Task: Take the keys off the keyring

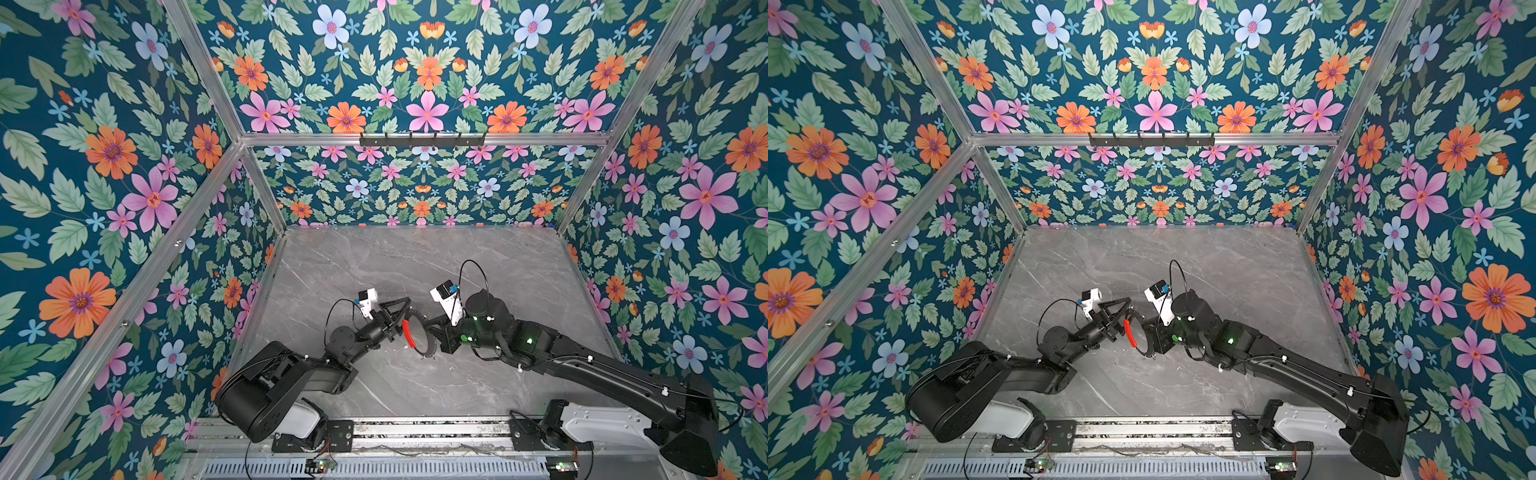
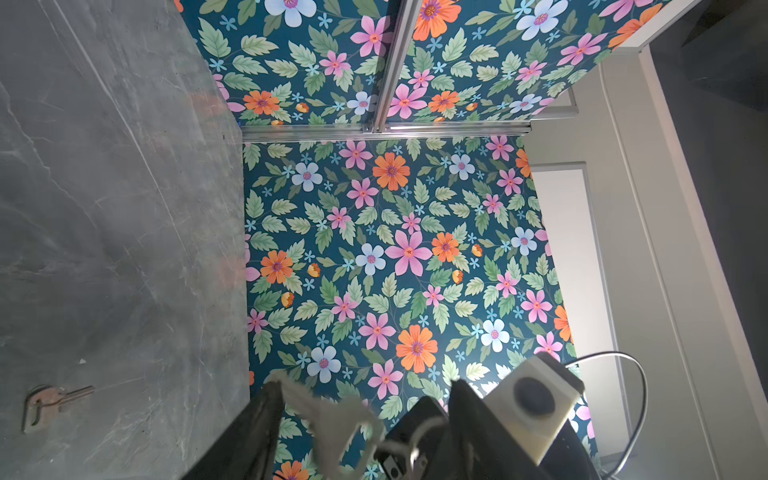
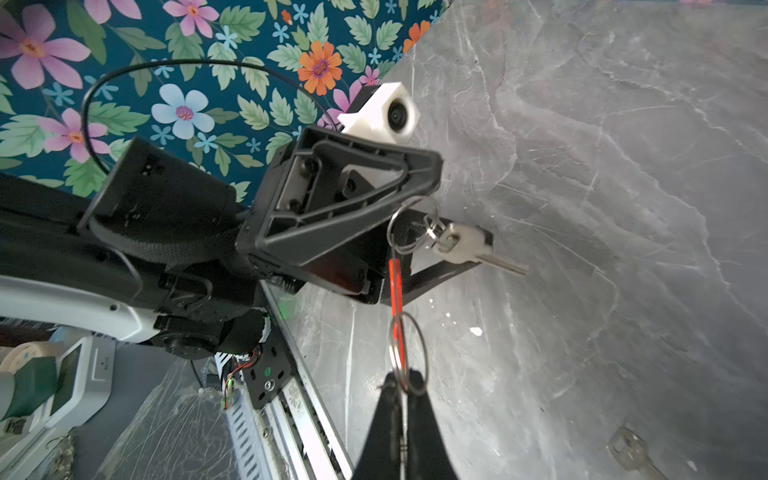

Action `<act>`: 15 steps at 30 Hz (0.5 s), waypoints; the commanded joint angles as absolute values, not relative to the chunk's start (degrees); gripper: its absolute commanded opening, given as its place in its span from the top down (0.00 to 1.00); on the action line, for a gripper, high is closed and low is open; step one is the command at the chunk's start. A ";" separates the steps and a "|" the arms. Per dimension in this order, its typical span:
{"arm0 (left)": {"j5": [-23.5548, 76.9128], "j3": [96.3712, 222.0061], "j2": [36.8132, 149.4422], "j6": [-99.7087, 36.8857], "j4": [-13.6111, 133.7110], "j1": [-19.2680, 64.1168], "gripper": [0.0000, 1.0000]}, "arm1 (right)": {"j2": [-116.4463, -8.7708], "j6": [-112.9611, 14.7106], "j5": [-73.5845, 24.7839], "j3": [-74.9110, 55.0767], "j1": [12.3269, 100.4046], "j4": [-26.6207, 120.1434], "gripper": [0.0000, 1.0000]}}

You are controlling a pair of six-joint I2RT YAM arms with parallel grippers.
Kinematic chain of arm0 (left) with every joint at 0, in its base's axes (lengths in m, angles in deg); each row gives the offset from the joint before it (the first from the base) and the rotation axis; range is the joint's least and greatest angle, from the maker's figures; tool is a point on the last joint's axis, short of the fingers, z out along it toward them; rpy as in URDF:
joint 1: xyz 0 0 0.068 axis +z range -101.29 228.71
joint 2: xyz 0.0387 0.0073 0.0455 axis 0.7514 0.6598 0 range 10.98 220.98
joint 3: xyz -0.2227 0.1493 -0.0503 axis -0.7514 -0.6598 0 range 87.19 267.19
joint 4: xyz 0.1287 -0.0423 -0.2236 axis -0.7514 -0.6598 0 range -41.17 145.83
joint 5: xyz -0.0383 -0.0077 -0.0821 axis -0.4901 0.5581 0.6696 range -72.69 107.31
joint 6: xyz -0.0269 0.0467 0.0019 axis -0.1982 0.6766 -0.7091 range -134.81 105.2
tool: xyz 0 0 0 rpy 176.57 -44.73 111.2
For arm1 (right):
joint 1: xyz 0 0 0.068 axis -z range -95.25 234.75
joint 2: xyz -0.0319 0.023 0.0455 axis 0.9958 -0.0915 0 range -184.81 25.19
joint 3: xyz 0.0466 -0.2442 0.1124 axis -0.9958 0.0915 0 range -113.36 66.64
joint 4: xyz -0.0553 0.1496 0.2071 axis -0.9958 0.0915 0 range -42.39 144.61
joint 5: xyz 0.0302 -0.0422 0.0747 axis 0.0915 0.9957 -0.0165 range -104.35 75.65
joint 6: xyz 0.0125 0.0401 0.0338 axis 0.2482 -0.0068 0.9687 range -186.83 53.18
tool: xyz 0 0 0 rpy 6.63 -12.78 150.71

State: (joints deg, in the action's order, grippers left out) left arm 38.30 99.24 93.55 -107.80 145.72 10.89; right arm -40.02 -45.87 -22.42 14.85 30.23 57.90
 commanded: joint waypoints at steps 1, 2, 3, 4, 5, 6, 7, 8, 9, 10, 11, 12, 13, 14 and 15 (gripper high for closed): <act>38.75 99.41 93.60 -108.19 148.80 11.01 0.33 | -39.25 -45.83 -22.26 15.31 30.26 54.49 1.00; 38.75 99.27 93.69 -108.21 148.99 11.01 0.33 | -39.16 -45.82 -22.38 15.44 30.31 54.36 1.00; 38.75 99.15 93.76 -108.27 149.23 11.03 0.33 | -39.23 -45.82 -22.76 15.52 30.32 54.26 1.00; 38.75 99.03 93.76 -108.36 149.49 11.01 0.33 | -39.37 -45.98 -22.95 15.36 30.22 54.41 1.00; 38.75 98.90 93.71 -108.50 149.76 11.01 0.34 | -39.61 -46.15 -22.96 15.24 30.19 54.71 1.00; 38.88 98.86 93.63 -108.50 149.80 11.01 0.35 | -39.80 -46.25 -23.20 15.08 30.29 54.81 1.00; 39.01 98.81 93.53 -108.50 149.74 10.93 0.36 | -39.91 -46.34 -23.14 14.98 30.31 55.05 1.00; 39.19 98.79 93.44 -108.54 149.70 10.94 0.37 | -40.02 -46.41 -23.14 14.98 30.23 55.08 1.00; 39.36 98.79 93.42 -108.62 149.62 10.92 0.39 | -40.08 -46.50 -23.01 14.96 30.30 55.08 1.00; 39.58 98.71 93.27 -108.75 149.40 10.92 0.40 | -40.07 -46.68 -22.83 14.98 30.29 55.16 1.00; 39.75 98.62 93.10 -108.76 149.06 10.92 0.41 | -39.97 -47.05 -22.55 14.80 30.21 55.41 1.00; 40.04 98.40 92.78 -108.85 148.35 10.92 0.41 | -39.78 -47.51 -22.20 14.50 30.25 56.07 1.00; 40.31 98.23 92.46 -108.87 147.61 10.92 0.40 | -39.76 -48.03 -22.10 14.14 30.21 56.84 1.00; 40.53 97.89 91.94 -108.70 146.71 10.92 0.40 | -39.67 -48.62 -22.08 13.40 30.27 58.15 1.00; 40.85 97.62 91.28 -108.32 145.48 11.01 0.40 | -39.62 -49.24 -22.13 12.48 30.24 59.95 1.00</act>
